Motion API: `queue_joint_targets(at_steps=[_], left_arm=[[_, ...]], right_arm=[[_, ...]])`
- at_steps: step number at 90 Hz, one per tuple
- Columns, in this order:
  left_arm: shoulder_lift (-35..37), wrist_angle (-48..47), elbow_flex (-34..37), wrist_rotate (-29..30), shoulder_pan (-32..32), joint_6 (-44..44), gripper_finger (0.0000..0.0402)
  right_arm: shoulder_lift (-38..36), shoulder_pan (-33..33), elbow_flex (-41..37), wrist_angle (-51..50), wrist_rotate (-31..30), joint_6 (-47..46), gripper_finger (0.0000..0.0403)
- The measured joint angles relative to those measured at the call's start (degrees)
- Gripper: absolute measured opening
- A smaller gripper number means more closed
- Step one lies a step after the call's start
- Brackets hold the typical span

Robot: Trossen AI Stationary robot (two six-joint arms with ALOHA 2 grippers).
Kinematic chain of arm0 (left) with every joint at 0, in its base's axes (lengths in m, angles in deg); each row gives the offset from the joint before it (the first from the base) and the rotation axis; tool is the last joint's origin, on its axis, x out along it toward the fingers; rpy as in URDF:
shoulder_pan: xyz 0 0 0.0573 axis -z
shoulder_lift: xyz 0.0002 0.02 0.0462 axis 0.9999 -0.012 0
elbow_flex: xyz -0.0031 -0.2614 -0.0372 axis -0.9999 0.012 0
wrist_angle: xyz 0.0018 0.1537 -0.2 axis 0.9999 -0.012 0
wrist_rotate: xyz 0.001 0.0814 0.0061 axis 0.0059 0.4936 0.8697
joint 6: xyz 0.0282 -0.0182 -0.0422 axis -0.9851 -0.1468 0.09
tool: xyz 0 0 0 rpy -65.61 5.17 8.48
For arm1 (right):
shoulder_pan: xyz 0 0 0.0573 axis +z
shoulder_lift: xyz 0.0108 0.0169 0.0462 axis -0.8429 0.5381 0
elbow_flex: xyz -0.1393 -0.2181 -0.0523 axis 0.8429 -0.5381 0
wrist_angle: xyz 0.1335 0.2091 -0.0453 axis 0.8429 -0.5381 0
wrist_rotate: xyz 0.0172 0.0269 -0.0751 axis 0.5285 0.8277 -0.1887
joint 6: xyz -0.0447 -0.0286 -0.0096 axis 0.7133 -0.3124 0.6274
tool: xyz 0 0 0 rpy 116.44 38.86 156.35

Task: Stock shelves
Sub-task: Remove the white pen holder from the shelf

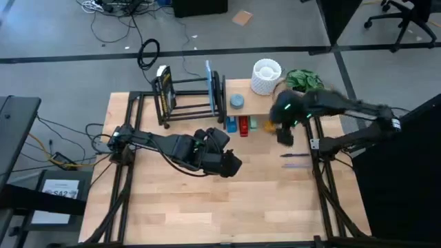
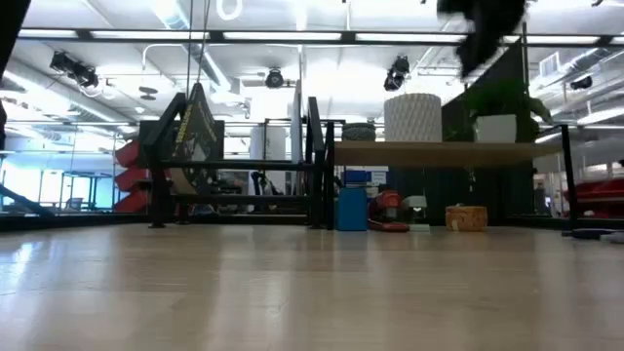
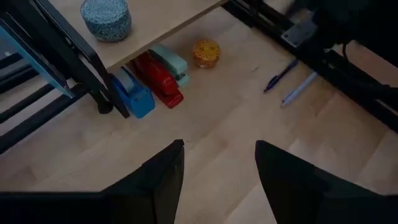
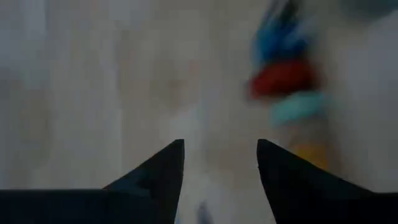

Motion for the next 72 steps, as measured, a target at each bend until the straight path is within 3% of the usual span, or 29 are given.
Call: queue_joint_targets(at_steps=[8, 21, 46, 59, 72], left_arm=[[0.0, 0.0, 0.0, 0.2, 0.0, 0.0, 0.0177], [0.0, 0.0, 0.0, 0.3, 0.0, 0.0, 0.0177], [0.0, 0.0, 0.0, -0.7, 0.4, 0.0, 0.0177], [0.0, -0.3, 0.0, -0.8, 0.6, 0.2, 0.0177], [0.0, -1.1, 0.0, -0.8, 0.5, 0.5, 0.0177]], right_arm=[[-1.0, -4.3, 3.9, 5.7, -3.6, 1.8, 0.0172], [1.2, -13.1, 6.4, 13.2, -0.8, 6.8, 0.0189], [12.5, -24.6, 6.4, 14.0, 1.6, 14.3, 0.0227], [16.1, -26.2, 6.3, 13.7, 0.5, 15.5, 0.0209], [17.1, -26.2, 6.3, 12.4, 0.5, 15.5, 0.016]])
